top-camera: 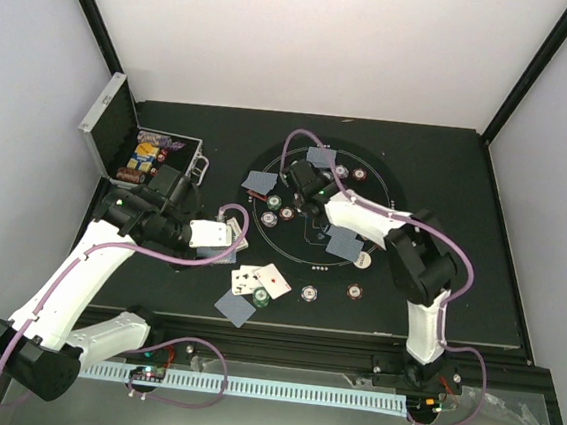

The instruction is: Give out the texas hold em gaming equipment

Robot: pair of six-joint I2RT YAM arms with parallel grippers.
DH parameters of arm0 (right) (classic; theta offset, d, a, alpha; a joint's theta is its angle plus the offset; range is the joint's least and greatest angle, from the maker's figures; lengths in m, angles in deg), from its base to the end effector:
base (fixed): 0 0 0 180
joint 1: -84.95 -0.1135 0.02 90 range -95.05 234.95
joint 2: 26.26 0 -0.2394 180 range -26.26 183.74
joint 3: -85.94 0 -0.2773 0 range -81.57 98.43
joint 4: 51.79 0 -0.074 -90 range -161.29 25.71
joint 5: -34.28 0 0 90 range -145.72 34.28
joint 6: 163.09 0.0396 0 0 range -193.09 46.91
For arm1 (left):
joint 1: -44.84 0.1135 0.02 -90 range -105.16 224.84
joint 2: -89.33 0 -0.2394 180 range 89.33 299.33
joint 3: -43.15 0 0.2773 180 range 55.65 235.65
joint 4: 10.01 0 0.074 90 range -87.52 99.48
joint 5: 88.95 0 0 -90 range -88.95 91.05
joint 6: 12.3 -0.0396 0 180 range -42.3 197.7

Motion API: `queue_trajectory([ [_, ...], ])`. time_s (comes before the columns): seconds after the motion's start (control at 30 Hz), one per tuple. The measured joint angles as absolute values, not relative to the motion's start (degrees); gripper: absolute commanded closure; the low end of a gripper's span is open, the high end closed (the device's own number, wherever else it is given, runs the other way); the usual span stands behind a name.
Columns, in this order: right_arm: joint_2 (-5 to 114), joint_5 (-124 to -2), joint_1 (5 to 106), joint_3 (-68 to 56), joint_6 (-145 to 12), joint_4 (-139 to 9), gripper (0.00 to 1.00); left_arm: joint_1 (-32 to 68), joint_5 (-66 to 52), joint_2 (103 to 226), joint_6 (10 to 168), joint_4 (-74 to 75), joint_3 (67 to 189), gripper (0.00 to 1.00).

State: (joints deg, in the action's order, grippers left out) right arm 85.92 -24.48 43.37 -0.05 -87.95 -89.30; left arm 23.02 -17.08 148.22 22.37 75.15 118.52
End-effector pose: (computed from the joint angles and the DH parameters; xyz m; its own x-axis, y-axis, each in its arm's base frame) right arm 0.3388 0.2731 0.1596 -0.5077 -0.7436 -0.4351 -0.4955 0.6652 -0.5586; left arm 0.1837 -0.0868 0.2931 -0.1151 0.8880 -0.4452 0.9720 0.1932 0.1341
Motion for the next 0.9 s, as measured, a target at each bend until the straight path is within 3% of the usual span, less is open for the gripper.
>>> queue_trajectory([
  [0.27,92.6,-16.5,42.6,-2.5,-97.1,-83.1,0.96,23.0,-17.1,148.8,22.4,75.1,118.5,0.98],
  [0.37,93.9,-15.3,42.6,-2.6,-97.2,-83.1,0.81,23.0,-17.1,149.4,22.4,75.0,118.5,0.99],
  [0.5,94.0,-14.3,42.5,-2.6,-97.5,-83.0,0.45,23.0,-17.0,149.5,22.4,74.9,118.5,0.99],
  [0.53,94.0,-14.2,42.5,-2.6,-97.1,-83.0,0.4,23.0,-17.0,149.5,22.4,74.9,118.5,0.98],
  [0.73,94.0,-14.6,42.5,-2.6,-95.8,-84.5,0.18,23.0,-17.0,149.4,22.4,74.9,118.5,0.98],
  [0.9,93.5,-15.5,42.4,-2.6,-94.4,-86.5,0.17,23.0,-17.0,149.4,22.4,74.9,118.5,0.98],
])
